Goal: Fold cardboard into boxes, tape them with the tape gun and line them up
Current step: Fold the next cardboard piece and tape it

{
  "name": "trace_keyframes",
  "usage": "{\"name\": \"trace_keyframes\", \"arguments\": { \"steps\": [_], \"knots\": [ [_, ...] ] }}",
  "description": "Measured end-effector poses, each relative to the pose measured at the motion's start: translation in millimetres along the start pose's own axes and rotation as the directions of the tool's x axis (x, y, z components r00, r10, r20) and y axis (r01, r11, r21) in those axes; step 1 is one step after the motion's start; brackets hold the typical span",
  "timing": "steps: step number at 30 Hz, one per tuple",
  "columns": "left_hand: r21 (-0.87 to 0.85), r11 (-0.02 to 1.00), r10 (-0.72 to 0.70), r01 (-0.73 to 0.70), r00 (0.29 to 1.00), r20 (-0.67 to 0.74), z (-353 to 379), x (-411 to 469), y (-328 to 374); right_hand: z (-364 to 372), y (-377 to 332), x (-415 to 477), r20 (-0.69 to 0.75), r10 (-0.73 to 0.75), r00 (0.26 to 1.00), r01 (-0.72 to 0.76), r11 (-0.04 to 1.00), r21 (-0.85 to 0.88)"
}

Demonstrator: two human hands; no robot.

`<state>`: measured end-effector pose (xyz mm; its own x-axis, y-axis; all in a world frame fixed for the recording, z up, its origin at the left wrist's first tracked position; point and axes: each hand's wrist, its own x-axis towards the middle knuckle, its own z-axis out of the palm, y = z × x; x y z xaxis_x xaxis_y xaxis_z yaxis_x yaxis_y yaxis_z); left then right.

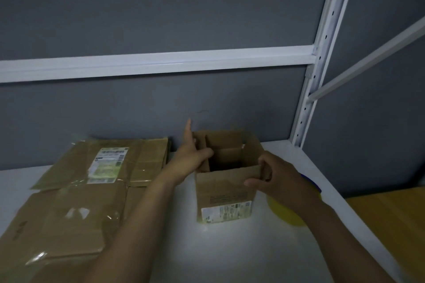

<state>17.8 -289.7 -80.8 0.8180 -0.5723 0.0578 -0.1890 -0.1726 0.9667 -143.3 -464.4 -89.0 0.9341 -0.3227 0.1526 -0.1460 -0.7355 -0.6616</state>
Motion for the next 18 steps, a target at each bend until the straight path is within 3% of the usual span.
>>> {"name": "trace_keyframes", "arguments": {
  "steps": [5,10,16,18],
  "knots": [
    [-0.013,0.994,0.109,-0.108,0.994,0.02,-15.8,-12.1,-10.5,5.2,-3.3,-4.0,0.006,0.035,0.999,-0.035,0.998,0.045],
    [-0.218,0.97,0.114,-0.111,0.993,0.003,-18.5,-25.4,-13.6,3.1,-4.9,-9.6,0.028,0.07,0.997,-0.071,0.995,0.063],
    [-0.096,0.994,0.058,-0.058,0.998,-0.002,-13.2,-51.6,-10.5,3.8,-1.4,-9.3,0.081,0.021,0.996,-0.025,0.999,0.046],
    [-0.099,0.995,0.027,-0.021,0.998,0.054,-9.8,-67.1,-16.2,12.5,0.5,-12.2,0.072,0.021,0.997,-0.033,0.983,0.179]
  ]
}}
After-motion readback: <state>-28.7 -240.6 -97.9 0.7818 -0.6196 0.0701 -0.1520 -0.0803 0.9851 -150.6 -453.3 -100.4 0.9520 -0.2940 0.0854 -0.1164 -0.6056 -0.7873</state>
